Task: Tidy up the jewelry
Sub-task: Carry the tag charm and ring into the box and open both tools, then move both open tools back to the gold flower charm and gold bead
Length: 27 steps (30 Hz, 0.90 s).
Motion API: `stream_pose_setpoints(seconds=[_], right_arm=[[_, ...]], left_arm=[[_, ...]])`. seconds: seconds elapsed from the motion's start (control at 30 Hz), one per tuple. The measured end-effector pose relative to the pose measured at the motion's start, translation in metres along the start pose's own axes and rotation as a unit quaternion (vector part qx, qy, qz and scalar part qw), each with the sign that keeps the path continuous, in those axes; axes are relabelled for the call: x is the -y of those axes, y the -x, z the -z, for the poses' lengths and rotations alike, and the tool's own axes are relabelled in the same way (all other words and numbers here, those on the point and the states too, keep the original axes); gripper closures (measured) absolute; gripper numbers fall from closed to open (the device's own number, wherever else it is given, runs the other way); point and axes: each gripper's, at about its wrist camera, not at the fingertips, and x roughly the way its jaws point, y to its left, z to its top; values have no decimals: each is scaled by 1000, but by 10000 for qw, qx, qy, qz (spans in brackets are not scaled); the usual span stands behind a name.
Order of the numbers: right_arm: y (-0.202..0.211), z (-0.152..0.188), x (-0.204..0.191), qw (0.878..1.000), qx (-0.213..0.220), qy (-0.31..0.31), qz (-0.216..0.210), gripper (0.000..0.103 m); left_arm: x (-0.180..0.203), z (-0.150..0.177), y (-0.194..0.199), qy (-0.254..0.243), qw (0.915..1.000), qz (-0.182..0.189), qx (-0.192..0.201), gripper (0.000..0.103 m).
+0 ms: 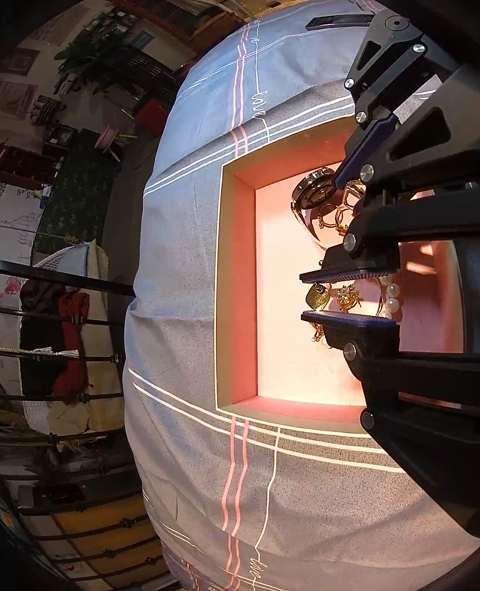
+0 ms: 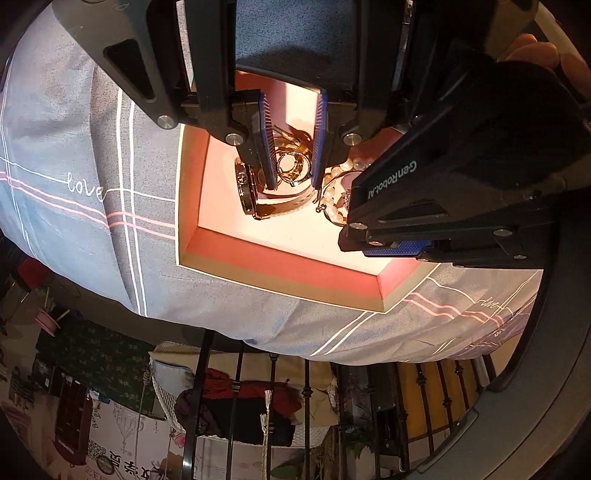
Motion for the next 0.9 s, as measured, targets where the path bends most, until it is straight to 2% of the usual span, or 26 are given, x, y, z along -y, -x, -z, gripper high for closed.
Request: stream_pose_setpoints(seconds=[0.47, 0.57, 0.63, 0.67, 0.7, 0.73, 0.77, 0.83, 0.9], right_arm=[[-1, 3, -4, 9999, -25, 148, 48, 83], [2, 3, -6, 9998, -22, 192, 90, 82], [3, 4, -7, 9997, -19, 193, 113, 82], [4, 4, -7, 9997, -12, 192, 123, 79], [5, 5, -8, 9997, -5, 195, 140, 74], [7, 6, -8, 9996, 28, 203, 170, 64], [9, 6, -9, 9995, 77, 214, 209, 54], [16, 7, -10, 9991, 169, 236, 300, 46], [24, 8, -11, 9988, 262, 228, 353, 41]], left_arm=[[1, -1, -4, 9, 10000, 16, -88, 88], [-1, -2, -3, 66, 9999, 13, -80, 82], [-2, -1, -1, 71, 10000, 8, -44, 74], [-2, -1, 1, 71, 10000, 16, -16, 71], [-2, -1, 3, 74, 10000, 18, 13, 64], [-2, -1, 5, 84, 10000, 21, 50, 57], [-3, -1, 8, 97, 9999, 44, 83, 54], [-4, 0, 15, 113, 9998, 100, 139, 44], [-4, 1, 27, 162, 9995, 111, 235, 39]])
